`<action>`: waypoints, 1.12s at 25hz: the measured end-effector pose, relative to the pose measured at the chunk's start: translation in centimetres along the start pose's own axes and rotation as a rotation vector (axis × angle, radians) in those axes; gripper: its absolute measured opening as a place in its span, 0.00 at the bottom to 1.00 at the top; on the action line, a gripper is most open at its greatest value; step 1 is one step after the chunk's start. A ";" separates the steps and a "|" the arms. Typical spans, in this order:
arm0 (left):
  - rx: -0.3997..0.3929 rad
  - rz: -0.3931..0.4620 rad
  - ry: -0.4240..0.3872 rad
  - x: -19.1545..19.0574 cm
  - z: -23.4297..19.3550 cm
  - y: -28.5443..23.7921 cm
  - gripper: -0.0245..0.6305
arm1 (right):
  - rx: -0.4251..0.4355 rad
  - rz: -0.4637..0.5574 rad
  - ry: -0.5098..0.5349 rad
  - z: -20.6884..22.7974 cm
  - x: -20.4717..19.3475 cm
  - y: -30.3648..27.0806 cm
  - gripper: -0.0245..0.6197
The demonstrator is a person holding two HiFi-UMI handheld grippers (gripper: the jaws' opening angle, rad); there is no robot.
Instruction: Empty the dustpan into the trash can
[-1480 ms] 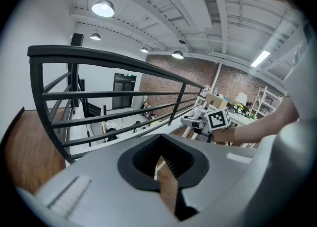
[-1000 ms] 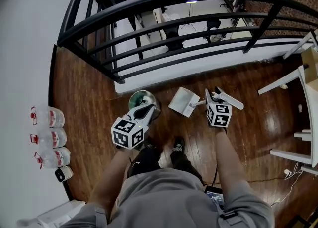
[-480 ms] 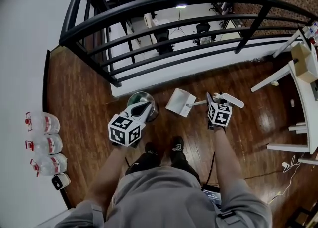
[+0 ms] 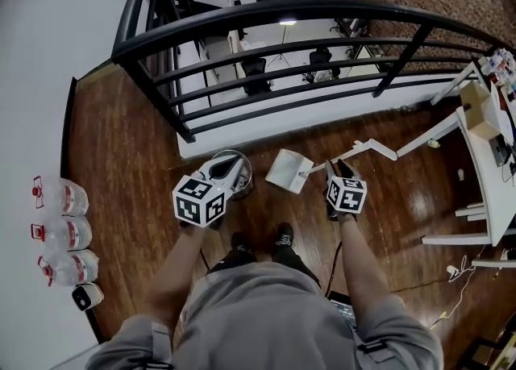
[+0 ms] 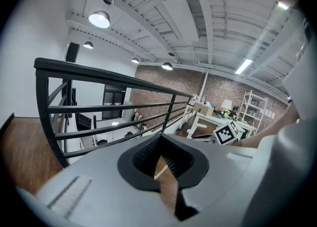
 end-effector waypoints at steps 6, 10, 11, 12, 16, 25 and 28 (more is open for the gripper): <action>0.045 0.090 -0.007 2.1 -2.1 3.6 0.04 | 0.217 0.168 0.136 -11.8 7.1 1.9 0.04; 0.091 0.139 -0.010 3.4 -3.4 5.9 0.04 | 0.388 0.254 0.194 -19.4 11.5 4.0 0.04; 0.103 0.149 -0.011 3.7 -3.8 6.6 0.04 | 0.432 0.271 0.210 -21.3 12.4 4.6 0.04; 0.113 0.158 -0.012 3.9 -4.1 7.2 0.04 | 0.473 0.286 0.225 -23.1 13.3 5.1 0.04; 0.146 0.179 -0.016 4.7 -5.2 9.6 0.04 | 0.602 0.327 0.270 -29.3 15.7 7.5 0.04; 0.198 0.191 -0.009 6.0 -6.9 12.3 0.04 | 0.753 0.331 0.278 -35.0 16.9 9.3 0.04; 0.201 0.193 -0.014 6.3 -7.4 12.8 0.04 | 0.769 0.328 0.280 -35.8 16.8 9.3 0.04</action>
Point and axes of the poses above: the fingertips, and each gripper's own axes: y backward along the fingers, z to its right, x out of its top, the point moved 1 cm from there along y, backward along the fingers, and after that the axes turned 6 degrees about -y, right-handed, at the moved point
